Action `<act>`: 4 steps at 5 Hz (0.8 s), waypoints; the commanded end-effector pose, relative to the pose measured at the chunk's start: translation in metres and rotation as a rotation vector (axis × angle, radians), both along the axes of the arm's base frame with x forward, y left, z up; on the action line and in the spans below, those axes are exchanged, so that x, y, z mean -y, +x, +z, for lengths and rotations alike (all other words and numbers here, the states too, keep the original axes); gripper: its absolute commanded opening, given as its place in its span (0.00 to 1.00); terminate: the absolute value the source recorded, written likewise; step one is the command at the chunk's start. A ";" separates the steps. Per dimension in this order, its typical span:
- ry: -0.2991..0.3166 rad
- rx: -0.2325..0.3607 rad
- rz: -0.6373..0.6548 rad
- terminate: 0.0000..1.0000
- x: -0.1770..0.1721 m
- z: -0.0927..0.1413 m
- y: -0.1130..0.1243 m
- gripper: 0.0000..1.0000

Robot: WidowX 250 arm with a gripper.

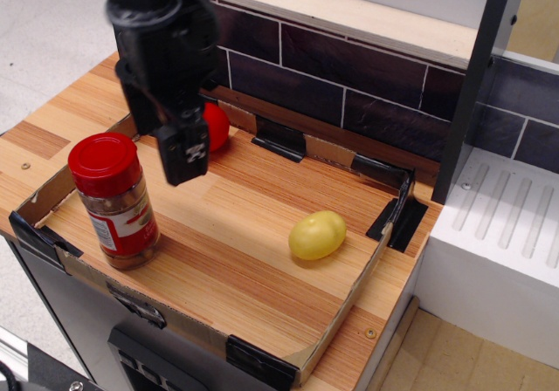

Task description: Topple basil bottle

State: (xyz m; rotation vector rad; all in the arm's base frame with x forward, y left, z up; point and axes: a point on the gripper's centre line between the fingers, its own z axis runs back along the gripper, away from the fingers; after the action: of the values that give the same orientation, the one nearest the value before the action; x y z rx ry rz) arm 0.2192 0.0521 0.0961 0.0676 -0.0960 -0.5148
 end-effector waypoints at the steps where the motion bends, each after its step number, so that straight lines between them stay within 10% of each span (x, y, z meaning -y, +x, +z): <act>1: 0.024 0.036 -0.033 0.00 -0.016 0.002 -0.005 1.00; 4: 0.114 0.033 -0.026 0.00 -0.040 0.009 -0.004 1.00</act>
State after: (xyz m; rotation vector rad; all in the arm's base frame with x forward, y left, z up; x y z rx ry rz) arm 0.2050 0.0869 0.0962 0.1664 -0.0693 -0.5494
